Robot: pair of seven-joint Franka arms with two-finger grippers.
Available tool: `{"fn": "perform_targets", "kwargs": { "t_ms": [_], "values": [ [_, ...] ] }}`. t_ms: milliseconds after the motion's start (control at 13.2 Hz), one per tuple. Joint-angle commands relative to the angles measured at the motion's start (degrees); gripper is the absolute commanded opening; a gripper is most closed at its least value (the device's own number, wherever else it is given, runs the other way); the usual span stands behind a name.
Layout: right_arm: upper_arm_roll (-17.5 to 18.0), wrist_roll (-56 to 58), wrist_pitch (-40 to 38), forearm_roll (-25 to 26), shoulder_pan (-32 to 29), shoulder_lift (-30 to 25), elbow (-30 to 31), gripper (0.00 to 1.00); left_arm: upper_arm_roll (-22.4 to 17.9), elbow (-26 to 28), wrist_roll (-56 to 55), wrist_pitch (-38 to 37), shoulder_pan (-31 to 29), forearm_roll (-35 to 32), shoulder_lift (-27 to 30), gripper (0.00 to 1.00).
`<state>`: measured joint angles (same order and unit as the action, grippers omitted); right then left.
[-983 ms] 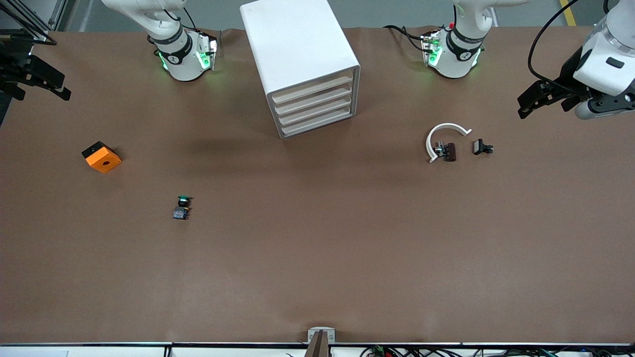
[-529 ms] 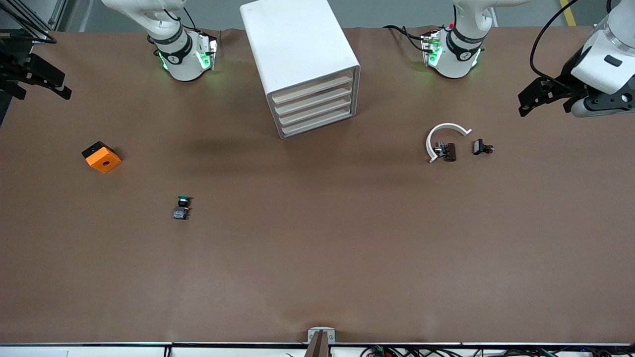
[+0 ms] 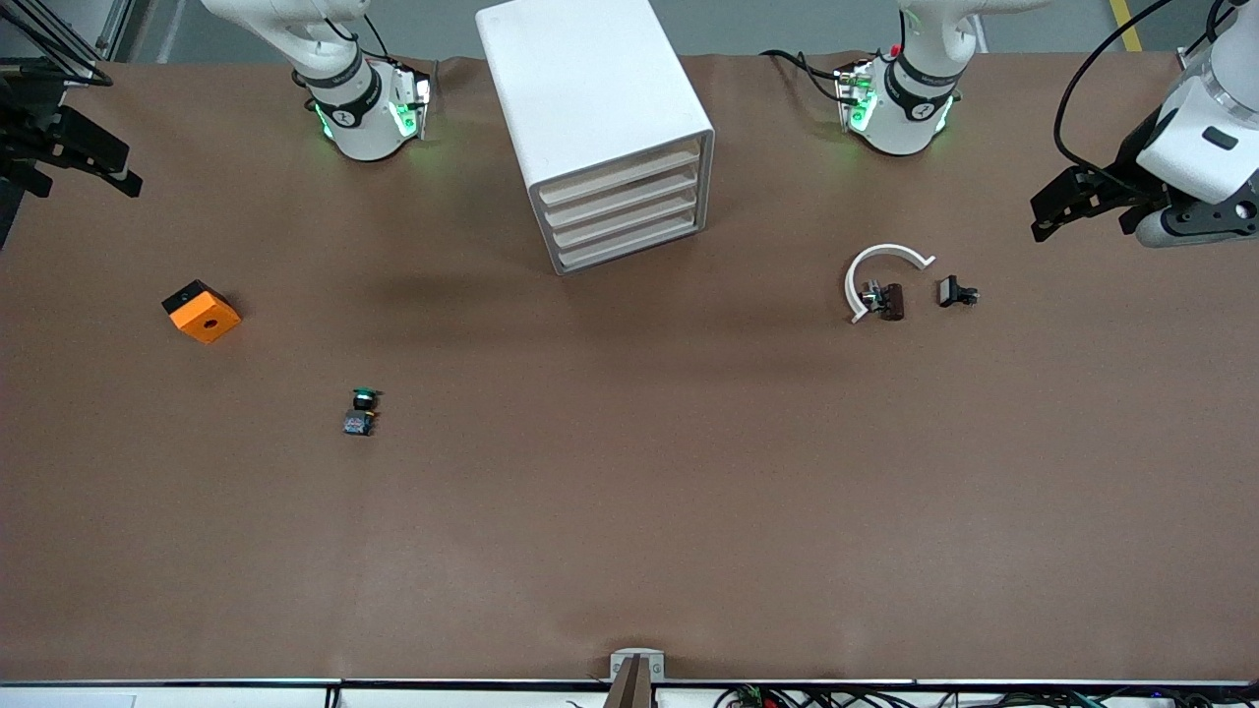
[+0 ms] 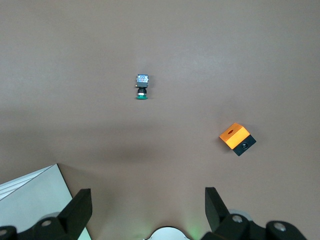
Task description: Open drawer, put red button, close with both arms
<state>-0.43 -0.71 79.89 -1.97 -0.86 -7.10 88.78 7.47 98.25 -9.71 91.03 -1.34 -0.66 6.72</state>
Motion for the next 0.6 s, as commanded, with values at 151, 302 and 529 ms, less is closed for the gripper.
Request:
{"fn": "perform_targets", "kwargs": {
  "t_ms": [151, 302, 529],
  "values": [
    [0.2, -0.3, -0.9, -0.8, -0.6, -0.8, 0.2, 1.00, -0.6, -2.4, 1.8, -0.2, 0.1, 0.2, -1.3, 1.00],
    [0.2, -0.3, -0.9, -0.8, -0.6, -0.8, 0.2, 1.00, -1.4, -4.7, 1.5, -0.4, -0.6, 0.1, -2.7, 1.00],
    [0.2, -0.3, -0.9, -0.8, -1.1, -0.7, 0.2, 1.00, -1.5, -6.0, 2.1, -1.4, -1.5, 0.0, -3.7, 1.00]
  ]
}}
